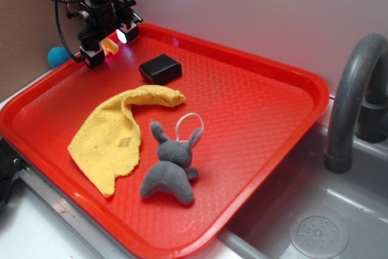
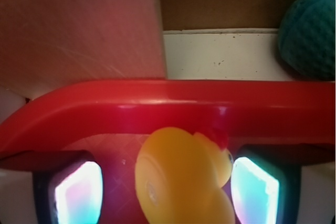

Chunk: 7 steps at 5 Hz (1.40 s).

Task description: Grab the yellow duck.

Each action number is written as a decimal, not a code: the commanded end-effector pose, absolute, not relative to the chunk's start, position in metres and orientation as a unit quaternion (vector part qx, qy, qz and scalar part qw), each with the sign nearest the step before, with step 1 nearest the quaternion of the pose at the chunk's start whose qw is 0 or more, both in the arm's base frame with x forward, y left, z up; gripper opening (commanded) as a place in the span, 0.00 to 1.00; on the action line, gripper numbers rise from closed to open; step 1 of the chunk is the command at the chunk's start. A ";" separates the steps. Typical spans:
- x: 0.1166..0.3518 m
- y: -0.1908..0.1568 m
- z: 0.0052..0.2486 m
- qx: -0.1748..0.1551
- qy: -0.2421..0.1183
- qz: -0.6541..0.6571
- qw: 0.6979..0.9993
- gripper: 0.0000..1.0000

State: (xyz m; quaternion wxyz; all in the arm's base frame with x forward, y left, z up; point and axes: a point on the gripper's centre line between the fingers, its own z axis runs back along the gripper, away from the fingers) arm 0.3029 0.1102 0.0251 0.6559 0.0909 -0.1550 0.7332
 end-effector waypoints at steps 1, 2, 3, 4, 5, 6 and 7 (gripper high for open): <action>0.319 0.077 0.087 0.025 -0.192 0.635 0.748 0.00; 0.327 0.038 0.128 -0.009 -0.179 0.540 0.822 0.00; 0.320 -0.008 0.162 -0.039 -0.171 0.435 0.883 0.00; 0.297 -0.031 0.187 -0.108 -0.164 0.327 0.924 0.00; 0.267 -0.034 0.209 -0.157 -0.165 0.210 0.951 0.00; 0.254 -0.026 0.223 -0.188 -0.151 0.090 0.966 0.00; 0.256 -0.021 0.214 -0.179 -0.120 0.067 0.974 0.00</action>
